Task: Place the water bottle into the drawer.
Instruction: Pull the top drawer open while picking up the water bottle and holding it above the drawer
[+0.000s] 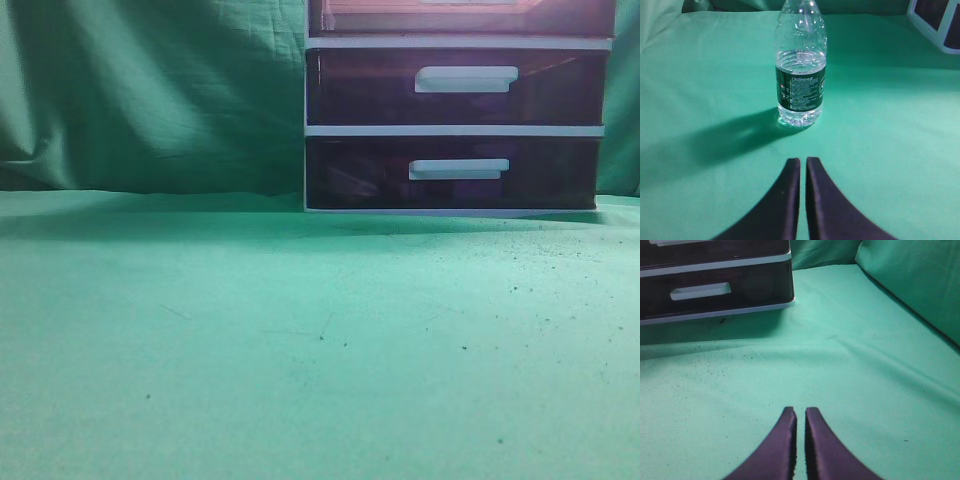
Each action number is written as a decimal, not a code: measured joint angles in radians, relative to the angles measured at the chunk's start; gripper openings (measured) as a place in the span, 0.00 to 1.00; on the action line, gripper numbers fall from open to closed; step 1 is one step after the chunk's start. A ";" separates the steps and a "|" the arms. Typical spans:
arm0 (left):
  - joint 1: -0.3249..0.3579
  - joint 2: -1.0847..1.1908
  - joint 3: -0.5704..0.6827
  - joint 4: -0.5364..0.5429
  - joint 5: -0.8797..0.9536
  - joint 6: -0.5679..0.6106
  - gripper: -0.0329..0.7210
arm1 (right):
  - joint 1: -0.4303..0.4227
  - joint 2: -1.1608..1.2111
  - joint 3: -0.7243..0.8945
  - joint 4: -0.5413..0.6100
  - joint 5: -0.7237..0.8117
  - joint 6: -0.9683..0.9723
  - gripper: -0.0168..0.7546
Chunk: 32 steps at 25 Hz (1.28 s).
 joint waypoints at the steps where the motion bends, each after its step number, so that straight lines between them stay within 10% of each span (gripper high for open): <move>1: 0.000 0.000 0.000 0.000 0.000 0.000 0.04 | 0.000 0.000 0.000 0.000 0.000 0.000 0.08; 21: 0.000 0.000 0.001 0.006 -0.020 0.000 0.04 | 0.000 0.000 0.000 0.000 0.000 0.000 0.08; 27: 0.000 0.002 0.001 -0.294 -0.464 -0.039 0.04 | 0.000 0.000 0.000 0.000 0.000 0.000 0.08; 32: 0.000 0.002 0.001 -0.335 -0.719 -0.046 0.04 | 0.000 0.000 0.000 0.000 0.000 0.000 0.08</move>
